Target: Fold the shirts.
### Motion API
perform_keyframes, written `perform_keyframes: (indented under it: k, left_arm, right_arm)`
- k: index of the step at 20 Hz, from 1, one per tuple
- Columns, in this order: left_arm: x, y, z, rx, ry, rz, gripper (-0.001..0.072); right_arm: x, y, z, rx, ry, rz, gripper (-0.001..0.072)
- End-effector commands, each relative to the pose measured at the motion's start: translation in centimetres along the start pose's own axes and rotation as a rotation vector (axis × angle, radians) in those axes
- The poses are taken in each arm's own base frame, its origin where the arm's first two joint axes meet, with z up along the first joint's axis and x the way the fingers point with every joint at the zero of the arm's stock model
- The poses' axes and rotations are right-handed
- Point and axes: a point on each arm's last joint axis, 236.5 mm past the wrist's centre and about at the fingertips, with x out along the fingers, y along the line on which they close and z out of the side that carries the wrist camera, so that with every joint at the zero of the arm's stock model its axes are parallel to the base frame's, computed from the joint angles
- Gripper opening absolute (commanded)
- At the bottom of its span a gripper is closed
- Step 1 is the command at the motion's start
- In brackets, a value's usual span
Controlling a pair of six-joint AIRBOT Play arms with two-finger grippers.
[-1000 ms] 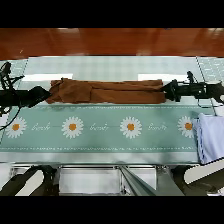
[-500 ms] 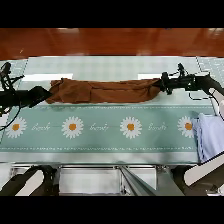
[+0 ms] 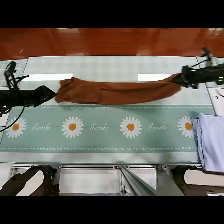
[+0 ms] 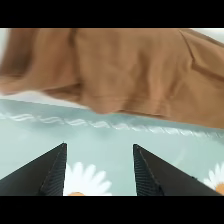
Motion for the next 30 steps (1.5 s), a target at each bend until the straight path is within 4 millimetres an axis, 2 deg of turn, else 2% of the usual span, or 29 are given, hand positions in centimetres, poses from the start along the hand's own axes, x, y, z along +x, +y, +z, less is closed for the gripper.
perform_keyframes:
  k: [1,2,3,4,6,8,10,13,16,18,22,24,27,30]
  left_arm:
    - [1.2,-3.0,-1.7,0.070,0.055,-0.048,0.0493]
    - [1.9,-4.9,-2.7,0.087,0.085,-0.088,0.0481]
    - [2.5,-6.8,-3.8,0.094,0.118,-0.137,0.0302]
    - [3.3,-9.0,-4.7,0.118,0.139,-0.192,0.0036]
    - [4.9,-13.9,-6.6,0.219,0.157,-0.315,0.0021]
    - [6.5,-17.6,-8.0,0.265,0.178,-0.366,0.0021]
    - [8.5,-21.4,-8.8,0.332,0.209,-0.401,0.0021]
    - [11.4,-26.1,-8.8,0.379,0.262,-0.435,0.0020]
    - [15.1,-28.4,-9.8,0.427,0.337,-0.367,0.0020]
    - [17.5,-29.2,-12.2,0.468,0.422,-0.307,0.0020]
    - [20.7,-32.9,-18.1,0.521,0.526,-0.327,0.0020]
    - [21.2,-34.4,-21.3,0.549,0.567,-0.340,0.0020]
    - [20.9,-35.7,-25.9,0.594,0.626,-0.365,0.0020]
    - [20.2,-37.0,-29.0,0.593,0.683,-0.426,0.0021]
  right_arm:
    - [-6.7,-0.3,-3.2,-0.025,-0.072,-0.081,0.0025]
    - [-8.1,-0.2,-4.4,-0.026,-0.097,-0.087,0.0025]
    - [-9.2,0.1,-5.6,-0.027,-0.120,-0.091,0.0025]
    - [-10.1,0.4,-7.0,-0.029,-0.143,-0.096,0.0026]
    - [-11.3,1.5,-9.7,-0.039,-0.177,-0.089,0.0025]
    - [-12.1,3.4,-12.0,-0.060,-0.214,-0.056,0.0025]
    - [-12.7,5.5,-13.6,-0.075,-0.263,-0.014,0.0025]
    - [-13.4,8.1,-15.1,-0.104,-0.292,0.046,0.0025]
    - [-13.9,10.2,-15.3,-0.119,-0.309,0.125,0.0025]
    - [-14.0,10.6,-15.2,-0.122,-0.315,0.142,0.0025]
    - [-14.0,10.6,-15.2,-0.127,-0.315,0.141,0.0025]
    - [-14.0,10.6,-15.2,-0.129,-0.315,0.140,0.0025]
    - [-14.0,10.6,-15.1,-0.128,-0.320,0.139,0.0025]
    - [-14.0,10.5,-15.0,-0.127,-0.321,0.135,0.0025]
